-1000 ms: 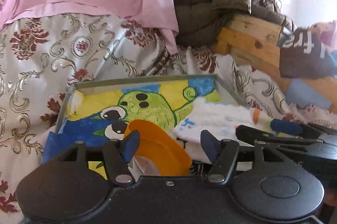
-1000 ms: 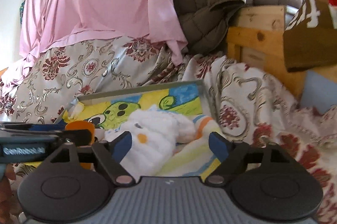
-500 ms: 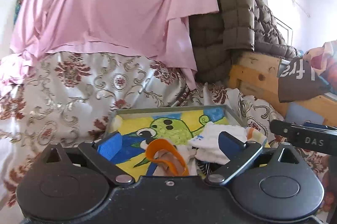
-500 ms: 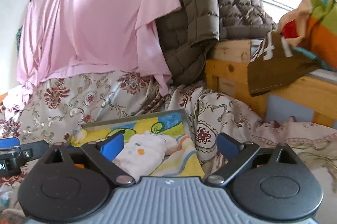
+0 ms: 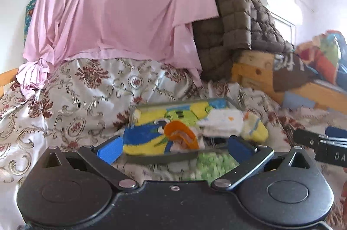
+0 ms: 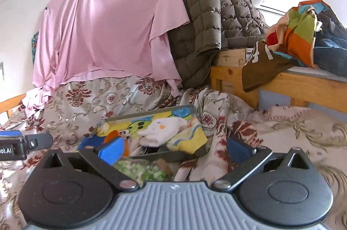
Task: Organize soft objects
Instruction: 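Move both tools back over the remaining soft items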
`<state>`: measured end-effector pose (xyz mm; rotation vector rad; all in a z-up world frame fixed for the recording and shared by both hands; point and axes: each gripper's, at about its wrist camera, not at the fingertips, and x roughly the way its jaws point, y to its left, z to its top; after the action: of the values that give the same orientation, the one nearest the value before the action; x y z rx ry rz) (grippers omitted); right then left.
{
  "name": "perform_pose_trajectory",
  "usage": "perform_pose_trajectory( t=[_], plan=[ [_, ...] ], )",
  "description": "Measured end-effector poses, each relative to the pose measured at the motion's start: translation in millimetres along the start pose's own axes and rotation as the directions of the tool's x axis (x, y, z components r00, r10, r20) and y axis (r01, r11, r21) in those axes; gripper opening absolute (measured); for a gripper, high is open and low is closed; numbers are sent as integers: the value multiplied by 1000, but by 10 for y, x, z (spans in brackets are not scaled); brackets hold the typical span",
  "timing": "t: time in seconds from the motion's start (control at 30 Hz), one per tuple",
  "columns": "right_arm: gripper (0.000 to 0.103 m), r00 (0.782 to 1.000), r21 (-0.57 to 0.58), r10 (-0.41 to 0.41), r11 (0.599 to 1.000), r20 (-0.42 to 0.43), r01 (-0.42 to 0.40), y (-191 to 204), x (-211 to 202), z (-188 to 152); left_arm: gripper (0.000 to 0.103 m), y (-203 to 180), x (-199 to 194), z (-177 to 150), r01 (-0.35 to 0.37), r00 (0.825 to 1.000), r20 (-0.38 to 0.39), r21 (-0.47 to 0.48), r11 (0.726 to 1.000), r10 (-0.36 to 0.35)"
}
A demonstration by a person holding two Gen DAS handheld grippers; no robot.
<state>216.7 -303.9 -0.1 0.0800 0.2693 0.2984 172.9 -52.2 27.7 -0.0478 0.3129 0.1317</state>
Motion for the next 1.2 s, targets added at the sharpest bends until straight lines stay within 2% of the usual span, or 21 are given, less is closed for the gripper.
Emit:
perform_pose_trajectory(
  t=[0.13,0.27,0.4,0.7,0.97,1.2],
  plan=[
    [103,1000,6,2,1000,-19,-2,26,-188,-66,102,91,-192,-99,18,998,-55,-18,1000,-19],
    [103,999,20,11,1000,-31,-11,55,-368,-95,102,140,-354,-158,106,986,-127,-5,994,-106],
    [103,999,41,15,999,-37,-14,64,-566,-136,102,167,-550,-218,151,977,-156,6,988,-149],
    [103,999,54,17,998,-45,-14,143,-950,-198,102,396,-890,-320,162,966,-201,-11,987,-161],
    [103,991,45,69,997,-114,-65,317,-1159,-294,102,561,-1156,-361,195,952,-243,16,981,-185],
    [103,977,-66,119,989,-178,-133,690,-1273,-398,102,671,-1301,-426,212,936,-290,13,977,-199]
  ],
)
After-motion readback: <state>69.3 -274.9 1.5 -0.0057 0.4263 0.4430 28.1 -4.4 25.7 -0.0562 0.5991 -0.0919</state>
